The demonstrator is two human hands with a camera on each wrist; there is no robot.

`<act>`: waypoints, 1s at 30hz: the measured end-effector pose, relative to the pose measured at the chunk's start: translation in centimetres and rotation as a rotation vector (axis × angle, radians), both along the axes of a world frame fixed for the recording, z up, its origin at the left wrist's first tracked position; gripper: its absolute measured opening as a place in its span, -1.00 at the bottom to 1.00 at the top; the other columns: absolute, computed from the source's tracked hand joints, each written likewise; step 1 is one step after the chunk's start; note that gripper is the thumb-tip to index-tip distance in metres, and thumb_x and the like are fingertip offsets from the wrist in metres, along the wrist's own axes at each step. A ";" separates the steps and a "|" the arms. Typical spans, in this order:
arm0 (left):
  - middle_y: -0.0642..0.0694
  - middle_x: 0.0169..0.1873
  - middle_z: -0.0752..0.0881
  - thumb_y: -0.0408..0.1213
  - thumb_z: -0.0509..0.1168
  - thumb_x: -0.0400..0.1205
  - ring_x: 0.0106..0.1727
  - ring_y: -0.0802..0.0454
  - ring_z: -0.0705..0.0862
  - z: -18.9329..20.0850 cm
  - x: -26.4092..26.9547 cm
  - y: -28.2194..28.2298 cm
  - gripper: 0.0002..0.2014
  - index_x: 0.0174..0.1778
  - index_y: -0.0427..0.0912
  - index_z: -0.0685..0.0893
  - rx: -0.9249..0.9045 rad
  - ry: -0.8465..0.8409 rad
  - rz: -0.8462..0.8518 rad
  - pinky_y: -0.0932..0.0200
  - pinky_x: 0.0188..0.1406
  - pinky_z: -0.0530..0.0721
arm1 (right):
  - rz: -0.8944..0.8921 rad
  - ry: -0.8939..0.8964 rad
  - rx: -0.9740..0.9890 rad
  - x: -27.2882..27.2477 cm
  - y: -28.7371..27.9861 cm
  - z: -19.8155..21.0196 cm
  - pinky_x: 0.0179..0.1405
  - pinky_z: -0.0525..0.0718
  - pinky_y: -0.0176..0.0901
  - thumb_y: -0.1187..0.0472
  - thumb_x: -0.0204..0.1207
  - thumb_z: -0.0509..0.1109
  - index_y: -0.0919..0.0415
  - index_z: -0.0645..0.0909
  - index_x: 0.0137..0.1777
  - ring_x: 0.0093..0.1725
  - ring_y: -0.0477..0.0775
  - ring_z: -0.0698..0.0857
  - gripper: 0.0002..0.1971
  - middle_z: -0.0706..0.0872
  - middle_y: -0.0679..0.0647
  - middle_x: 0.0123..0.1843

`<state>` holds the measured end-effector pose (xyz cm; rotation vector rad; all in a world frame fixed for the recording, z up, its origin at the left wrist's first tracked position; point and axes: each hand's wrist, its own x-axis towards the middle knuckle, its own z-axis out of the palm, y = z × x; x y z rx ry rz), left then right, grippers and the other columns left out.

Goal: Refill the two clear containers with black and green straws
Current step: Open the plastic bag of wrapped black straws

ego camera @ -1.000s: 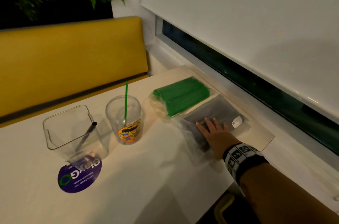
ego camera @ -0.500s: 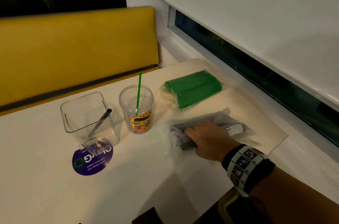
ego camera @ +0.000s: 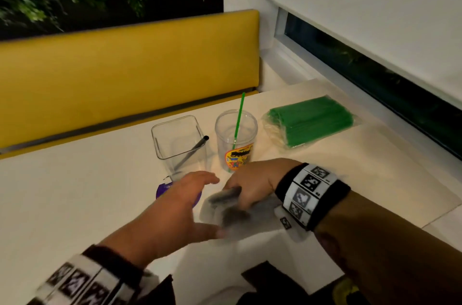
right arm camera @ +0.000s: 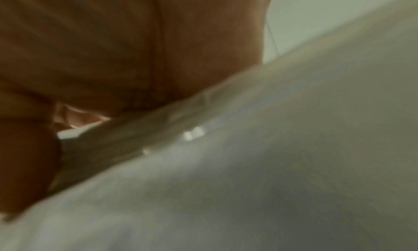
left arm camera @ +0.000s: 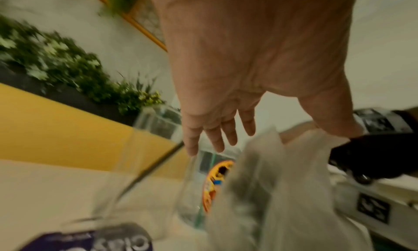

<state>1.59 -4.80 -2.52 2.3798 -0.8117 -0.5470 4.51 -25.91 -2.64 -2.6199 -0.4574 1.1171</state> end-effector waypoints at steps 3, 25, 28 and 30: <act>0.45 0.29 0.39 0.00 0.63 0.28 0.28 0.41 0.51 -2.9 1.0 -2.9 -0.14 0.42 0.32 0.29 -0.019 0.040 -0.073 0.50 0.22 0.53 | -0.015 -0.102 -0.020 0.5 -0.1 -0.5 -0.07 0.67 0.01 0.08 0.41 0.46 0.12 0.62 -0.06 -0.09 0.19 0.68 -0.83 0.69 0.08 -0.15; 0.07 0.04 0.73 -0.17 0.38 0.61 0.05 0.10 0.69 -5.6 3.5 -6.4 -0.73 0.24 0.04 0.65 0.038 -0.068 -0.006 0.17 0.10 0.64 | -0.644 -0.662 0.436 -3.9 -6.1 -5.0 -0.10 0.45 -0.59 0.24 0.37 0.63 0.10 0.71 0.14 0.03 -0.13 0.64 -0.67 0.62 -0.02 0.08; 0.02 -0.22 0.77 -0.39 0.34 0.61 -0.16 0.09 0.74 -6.0 4.2 -7.5 -0.85 -0.07 -0.01 0.68 -0.135 0.054 0.154 0.09 0.02 0.72 | -0.937 -0.568 0.636 -3.9 -6.6 -5.1 -0.14 0.55 -0.54 0.30 0.41 0.59 0.00 0.71 0.01 -0.11 -0.16 0.67 -0.76 0.72 -0.01 -0.06; 0.01 -0.19 0.76 -0.36 0.33 0.63 -0.14 0.07 0.73 -6.4 4.1 -8.0 -0.87 -0.03 -0.02 0.67 -0.204 0.052 0.212 0.15 -0.04 0.68 | -0.997 -0.544 0.722 -3.9 -6.7 -5.3 -0.05 0.65 -0.21 0.32 0.43 0.56 -0.07 0.70 -0.09 -0.17 -0.06 0.68 -0.76 0.74 0.06 -0.18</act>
